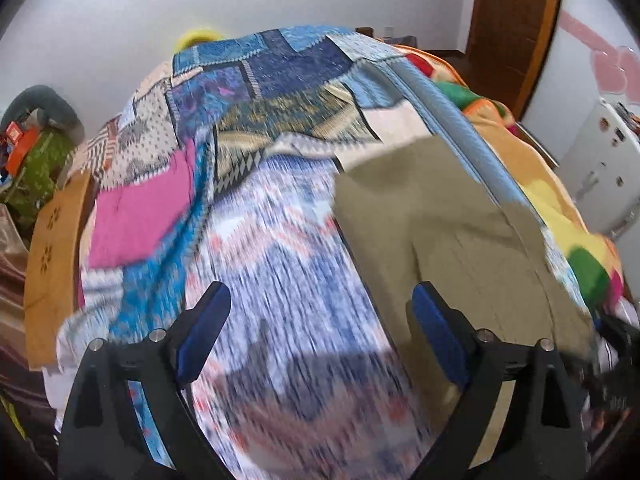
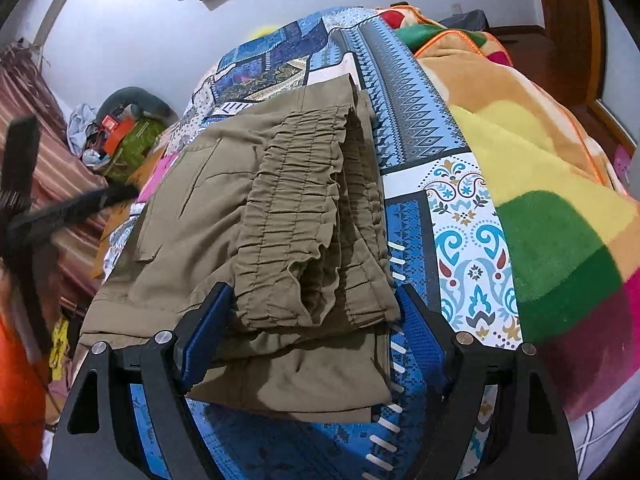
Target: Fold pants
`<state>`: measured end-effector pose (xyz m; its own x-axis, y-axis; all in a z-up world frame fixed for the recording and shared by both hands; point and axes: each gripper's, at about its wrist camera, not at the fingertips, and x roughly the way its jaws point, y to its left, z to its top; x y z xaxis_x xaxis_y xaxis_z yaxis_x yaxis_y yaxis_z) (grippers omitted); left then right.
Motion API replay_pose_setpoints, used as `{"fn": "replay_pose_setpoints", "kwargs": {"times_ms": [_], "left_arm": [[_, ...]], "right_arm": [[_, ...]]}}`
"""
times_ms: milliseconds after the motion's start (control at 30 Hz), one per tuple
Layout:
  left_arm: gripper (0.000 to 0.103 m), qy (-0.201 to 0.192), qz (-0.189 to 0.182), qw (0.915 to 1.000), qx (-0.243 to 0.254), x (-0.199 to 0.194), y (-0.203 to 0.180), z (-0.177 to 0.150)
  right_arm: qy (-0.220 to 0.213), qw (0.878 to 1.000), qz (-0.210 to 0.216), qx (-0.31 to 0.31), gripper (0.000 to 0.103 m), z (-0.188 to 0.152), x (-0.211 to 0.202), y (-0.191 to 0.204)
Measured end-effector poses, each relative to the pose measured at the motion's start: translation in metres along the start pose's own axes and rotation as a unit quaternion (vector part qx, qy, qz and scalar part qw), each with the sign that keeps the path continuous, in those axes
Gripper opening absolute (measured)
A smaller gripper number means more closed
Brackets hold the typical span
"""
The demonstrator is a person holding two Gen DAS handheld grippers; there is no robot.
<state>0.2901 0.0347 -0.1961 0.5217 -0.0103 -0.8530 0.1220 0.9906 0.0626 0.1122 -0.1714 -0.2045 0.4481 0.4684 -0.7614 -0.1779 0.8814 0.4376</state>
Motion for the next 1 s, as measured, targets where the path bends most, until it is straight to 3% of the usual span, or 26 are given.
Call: {"fn": "replay_pose_setpoints", "kwargs": {"times_ms": [233, 367, 433, 600, 800, 1000], "left_arm": [[0.097, 0.03, 0.009, 0.9992, -0.026, 0.064, 0.002, 0.055], [0.097, 0.068, 0.027, 0.9973, 0.012, 0.109, -0.014, 0.063], [0.102, 0.087, 0.039, 0.9951, 0.028, 0.129, -0.018, 0.059], [0.103, 0.057, 0.037, 0.9971, 0.037, 0.122, -0.013, 0.05], [0.103, 0.055, 0.039, 0.997, 0.039, 0.112, 0.004, 0.036], [0.103, 0.046, 0.063, 0.9966, 0.027, 0.082, 0.036, -0.003]], "right_arm": [[0.001, 1.0, 0.004, 0.0, 0.081, -0.001, 0.001, 0.001], [0.002, 1.0, 0.008, 0.002, 0.081, 0.0, 0.002, 0.0], [0.003, 1.0, 0.01, 0.003, 0.082, 0.0, 0.002, -0.001], [0.01, 1.0, 0.011, -0.002, 0.083, 0.003, 0.006, -0.003], [0.012, 0.999, -0.014, -0.03, 0.084, 0.008, 0.003, 0.006], [-0.006, 0.997, -0.046, -0.055, 0.084, 0.013, -0.012, 0.017]]}}
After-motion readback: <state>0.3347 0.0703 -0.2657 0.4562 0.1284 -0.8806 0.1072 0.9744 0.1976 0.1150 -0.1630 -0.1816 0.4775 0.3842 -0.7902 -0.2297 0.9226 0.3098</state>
